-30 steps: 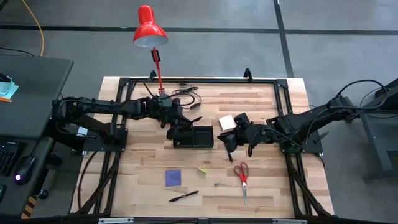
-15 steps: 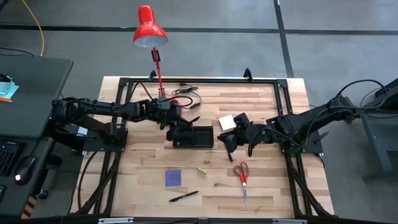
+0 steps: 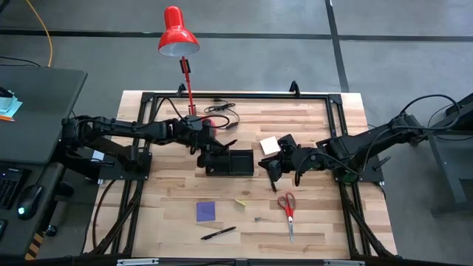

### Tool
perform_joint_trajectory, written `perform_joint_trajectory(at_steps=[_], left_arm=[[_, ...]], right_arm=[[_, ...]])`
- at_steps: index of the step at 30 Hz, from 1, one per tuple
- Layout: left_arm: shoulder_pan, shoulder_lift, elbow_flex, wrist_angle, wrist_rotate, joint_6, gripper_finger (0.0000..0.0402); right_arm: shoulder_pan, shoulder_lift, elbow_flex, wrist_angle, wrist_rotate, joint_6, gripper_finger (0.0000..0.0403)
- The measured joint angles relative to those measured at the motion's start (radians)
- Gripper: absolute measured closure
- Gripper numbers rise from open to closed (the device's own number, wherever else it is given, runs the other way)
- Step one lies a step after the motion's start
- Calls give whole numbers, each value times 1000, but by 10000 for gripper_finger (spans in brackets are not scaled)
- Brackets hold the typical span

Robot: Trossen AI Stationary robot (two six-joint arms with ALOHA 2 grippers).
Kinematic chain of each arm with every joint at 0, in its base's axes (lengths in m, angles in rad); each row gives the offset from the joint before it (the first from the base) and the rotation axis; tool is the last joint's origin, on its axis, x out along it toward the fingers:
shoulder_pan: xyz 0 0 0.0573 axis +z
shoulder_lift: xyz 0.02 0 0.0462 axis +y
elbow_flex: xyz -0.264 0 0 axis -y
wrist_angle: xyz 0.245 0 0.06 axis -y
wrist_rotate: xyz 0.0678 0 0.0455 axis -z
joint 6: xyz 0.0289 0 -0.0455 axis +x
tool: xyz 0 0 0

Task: Pick and place office supplies into organizer
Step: Put the left pen into the desk organizer, then put the pen into the desk organizer

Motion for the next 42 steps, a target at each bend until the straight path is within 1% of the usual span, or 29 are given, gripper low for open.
perform_joint_trajectory(at_steps=[6,11,14,19,21,24,26,28,30,32,37,39,42], left_arm=[[0,0,0,-1,-3,0,298],[0,0,0,-2,-2,0,286],[0,-10,0,-2,22,-3,291],[-8,-113,27,-34,127,-3,316],[-28,-159,48,-98,131,-2,329],[-72,-211,87,-264,127,-3,345],[-129,-226,116,-361,99,-27,352],[-202,-229,143,-453,55,-88,356],[-284,-229,171,-495,21,-157,357],[-382,-226,188,-496,-24,-233,357],[-628,-181,220,-490,-190,-462,357],[-713,-152,228,-483,-249,-547,357],[-818,-93,230,-415,-330,-642,357]], right_arm=[[0,0,0,0,0,0,295],[0,0,0,0,0,0,295],[0,0,0,0,-1,0,295],[0,0,0,0,-1,0,295],[0,0,-1,0,-1,-7,295],[0,0,-1,0,-2,-18,295],[0,0,-1,0,-3,-20,295],[0,0,-1,0,-3,-26,295],[0,0,-1,0,-6,-33,295],[0,0,-1,1,-7,-43,295],[2,0,-1,1,-7,-45,295],[6,0,-1,1,-6,-45,295],[9,1,-1,0,-1,-52,295]])
